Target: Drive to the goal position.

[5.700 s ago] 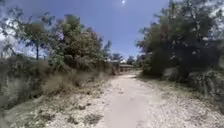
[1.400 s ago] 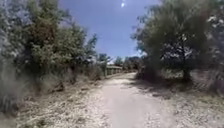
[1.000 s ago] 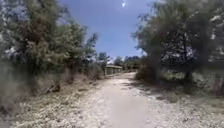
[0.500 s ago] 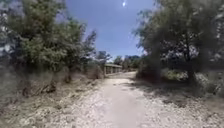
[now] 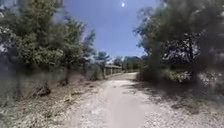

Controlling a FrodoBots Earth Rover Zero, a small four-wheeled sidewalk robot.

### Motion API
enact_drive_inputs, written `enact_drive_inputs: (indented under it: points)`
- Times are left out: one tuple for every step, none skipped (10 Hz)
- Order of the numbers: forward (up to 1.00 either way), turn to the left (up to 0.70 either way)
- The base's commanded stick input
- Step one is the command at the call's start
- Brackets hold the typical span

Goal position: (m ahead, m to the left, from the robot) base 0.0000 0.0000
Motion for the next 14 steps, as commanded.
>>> enact_drive_inputs:
  points:
    - [0.5, 0.0]
    - [0.5, 0.0]
    - [0.5, 0.0]
    - [0.5, 0.0]
    - [0.5, 0.0]
    - [0.5, 0.0]
    - [0.5, 0.0]
    - [0.5, -0.39]
    - [0.5, -0.5]
    - [0.5, -0.5]
    - [0.5, -0.5]
    - [0.5, -0.5]
    - [0.5, -0.4]
    - [0.5, -0.23]
